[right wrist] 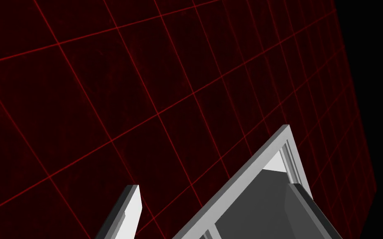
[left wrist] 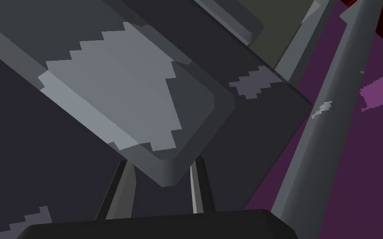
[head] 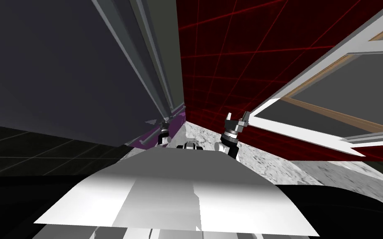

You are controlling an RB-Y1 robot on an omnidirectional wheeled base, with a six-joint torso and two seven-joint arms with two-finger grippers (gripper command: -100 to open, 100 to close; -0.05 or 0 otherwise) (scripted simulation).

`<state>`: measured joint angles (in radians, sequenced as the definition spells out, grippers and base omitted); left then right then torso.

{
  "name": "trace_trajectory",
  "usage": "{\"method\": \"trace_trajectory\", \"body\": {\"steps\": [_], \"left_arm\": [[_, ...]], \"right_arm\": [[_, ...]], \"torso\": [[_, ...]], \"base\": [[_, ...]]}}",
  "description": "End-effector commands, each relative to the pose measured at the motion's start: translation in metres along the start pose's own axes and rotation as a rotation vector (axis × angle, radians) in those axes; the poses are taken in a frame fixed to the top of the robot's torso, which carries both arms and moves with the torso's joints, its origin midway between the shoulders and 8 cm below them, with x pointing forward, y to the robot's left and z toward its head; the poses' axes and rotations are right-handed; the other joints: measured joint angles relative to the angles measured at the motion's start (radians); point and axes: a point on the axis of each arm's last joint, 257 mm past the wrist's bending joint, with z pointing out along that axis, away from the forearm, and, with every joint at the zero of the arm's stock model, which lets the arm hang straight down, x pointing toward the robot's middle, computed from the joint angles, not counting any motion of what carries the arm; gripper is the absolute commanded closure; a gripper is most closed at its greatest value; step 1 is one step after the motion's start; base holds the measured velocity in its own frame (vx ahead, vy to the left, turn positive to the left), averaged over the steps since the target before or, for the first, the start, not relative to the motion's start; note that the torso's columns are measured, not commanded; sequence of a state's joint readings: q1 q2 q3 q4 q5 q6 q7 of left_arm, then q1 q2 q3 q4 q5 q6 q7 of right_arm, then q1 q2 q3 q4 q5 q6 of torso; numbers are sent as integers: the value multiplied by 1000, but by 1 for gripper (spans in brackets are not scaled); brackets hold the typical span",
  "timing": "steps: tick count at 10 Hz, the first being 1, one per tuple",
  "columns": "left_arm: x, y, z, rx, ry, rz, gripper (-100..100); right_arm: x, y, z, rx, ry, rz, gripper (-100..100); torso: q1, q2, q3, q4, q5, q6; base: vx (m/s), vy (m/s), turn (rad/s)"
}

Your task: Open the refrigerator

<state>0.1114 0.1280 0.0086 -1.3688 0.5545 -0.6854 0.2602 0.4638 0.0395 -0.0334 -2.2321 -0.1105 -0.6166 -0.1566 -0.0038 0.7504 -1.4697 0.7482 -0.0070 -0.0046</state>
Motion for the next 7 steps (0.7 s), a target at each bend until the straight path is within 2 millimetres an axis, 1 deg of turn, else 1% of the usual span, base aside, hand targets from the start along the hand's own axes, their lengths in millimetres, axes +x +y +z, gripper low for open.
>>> {"method": "trace_trajectory", "body": {"steps": [1, 2, 3, 7], "left_arm": [[7, 6, 3, -16, 17, -5, 100], [24, 18, 0, -50, 58, -24, 100], [24, 18, 0, -50, 58, -24, 100], [57, 30, -5, -90, 144, -59, 100]], "right_arm": [[0, 0, 0, 0, 0, 0, 0], [0, 0, 0, 0, 0, 0, 0], [0, 0, 0, 0, 0, 0, 0], [0, 0, 0, 0, 0, 0, 0]], "torso": [[-1, 0, 0, 0, 0, 1], [0, -6, -3, -2, 1, -1], [3, -4, -2, -4, 3, 5], [3, -2, -1, -1, 2, 0]], "base": [[-94, 5, -56], [-179, 86, -162], [-201, 93, -173], [-195, 93, -138]]}}
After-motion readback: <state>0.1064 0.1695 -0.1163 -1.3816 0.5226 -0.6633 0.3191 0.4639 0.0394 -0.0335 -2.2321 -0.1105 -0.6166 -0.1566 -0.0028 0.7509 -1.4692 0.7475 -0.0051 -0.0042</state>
